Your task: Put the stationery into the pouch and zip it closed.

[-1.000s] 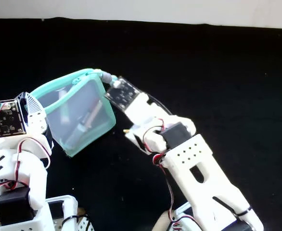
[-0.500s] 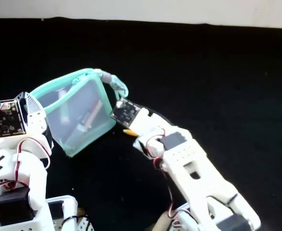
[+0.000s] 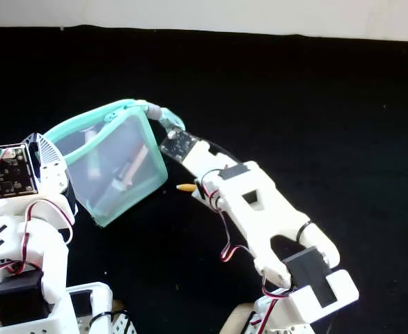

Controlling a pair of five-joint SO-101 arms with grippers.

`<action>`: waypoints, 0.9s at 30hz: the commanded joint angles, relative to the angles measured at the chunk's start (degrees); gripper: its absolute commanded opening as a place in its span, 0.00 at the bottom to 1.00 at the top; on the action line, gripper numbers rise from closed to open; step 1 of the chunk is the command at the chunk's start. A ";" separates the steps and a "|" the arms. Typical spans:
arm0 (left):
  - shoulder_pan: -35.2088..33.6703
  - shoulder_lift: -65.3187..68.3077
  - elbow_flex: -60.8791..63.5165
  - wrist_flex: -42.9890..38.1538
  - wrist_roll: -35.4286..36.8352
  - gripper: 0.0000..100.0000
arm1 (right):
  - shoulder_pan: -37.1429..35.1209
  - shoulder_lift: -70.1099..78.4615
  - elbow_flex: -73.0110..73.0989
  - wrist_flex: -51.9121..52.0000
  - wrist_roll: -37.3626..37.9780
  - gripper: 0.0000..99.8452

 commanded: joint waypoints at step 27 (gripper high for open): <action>0.22 1.98 6.81 1.58 -0.70 0.01 | -1.98 8.66 -1.54 -1.10 4.04 0.01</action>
